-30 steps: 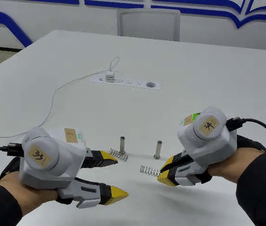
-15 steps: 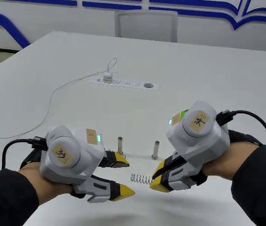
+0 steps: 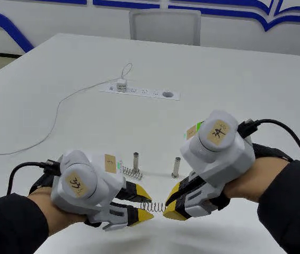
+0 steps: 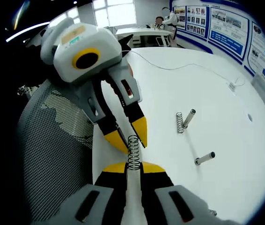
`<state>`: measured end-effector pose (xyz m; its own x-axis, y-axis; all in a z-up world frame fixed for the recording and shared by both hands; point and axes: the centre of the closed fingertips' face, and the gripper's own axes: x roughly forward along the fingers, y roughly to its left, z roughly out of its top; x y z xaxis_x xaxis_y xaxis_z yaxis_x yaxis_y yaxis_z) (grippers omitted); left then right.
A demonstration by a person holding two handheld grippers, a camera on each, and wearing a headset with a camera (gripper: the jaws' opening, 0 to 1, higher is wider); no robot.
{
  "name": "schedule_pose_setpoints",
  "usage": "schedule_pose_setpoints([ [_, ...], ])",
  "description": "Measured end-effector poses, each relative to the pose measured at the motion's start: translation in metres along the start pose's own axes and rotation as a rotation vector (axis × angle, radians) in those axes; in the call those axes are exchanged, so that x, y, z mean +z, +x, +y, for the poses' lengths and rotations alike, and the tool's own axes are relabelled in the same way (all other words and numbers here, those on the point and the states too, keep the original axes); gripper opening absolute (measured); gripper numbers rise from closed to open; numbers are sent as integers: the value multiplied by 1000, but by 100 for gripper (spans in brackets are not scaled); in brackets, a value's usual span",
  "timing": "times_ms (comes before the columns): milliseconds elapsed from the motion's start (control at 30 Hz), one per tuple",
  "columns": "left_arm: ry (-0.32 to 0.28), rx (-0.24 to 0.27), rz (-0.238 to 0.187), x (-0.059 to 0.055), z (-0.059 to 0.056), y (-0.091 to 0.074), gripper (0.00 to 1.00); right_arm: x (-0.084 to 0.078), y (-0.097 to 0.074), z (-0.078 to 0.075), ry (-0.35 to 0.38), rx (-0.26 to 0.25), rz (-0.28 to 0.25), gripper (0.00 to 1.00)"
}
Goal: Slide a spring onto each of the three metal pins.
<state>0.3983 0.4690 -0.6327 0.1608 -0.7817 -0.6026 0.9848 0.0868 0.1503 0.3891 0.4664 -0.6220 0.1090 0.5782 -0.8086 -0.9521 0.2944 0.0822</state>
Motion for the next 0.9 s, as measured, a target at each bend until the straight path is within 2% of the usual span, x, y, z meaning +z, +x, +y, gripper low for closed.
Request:
schedule_pose_setpoints([
  [333,-11,-7,-6,1,-2,1,12,22,-11,-1,4,-20,-88,11],
  [767,-79,9,-59,8,4,-3,12,49,-14,-3,-6,-55,-209,11],
  [900,-84,10,-63,9,4,-3,13,53,-13,-3,-10,-65,-225,11],
])
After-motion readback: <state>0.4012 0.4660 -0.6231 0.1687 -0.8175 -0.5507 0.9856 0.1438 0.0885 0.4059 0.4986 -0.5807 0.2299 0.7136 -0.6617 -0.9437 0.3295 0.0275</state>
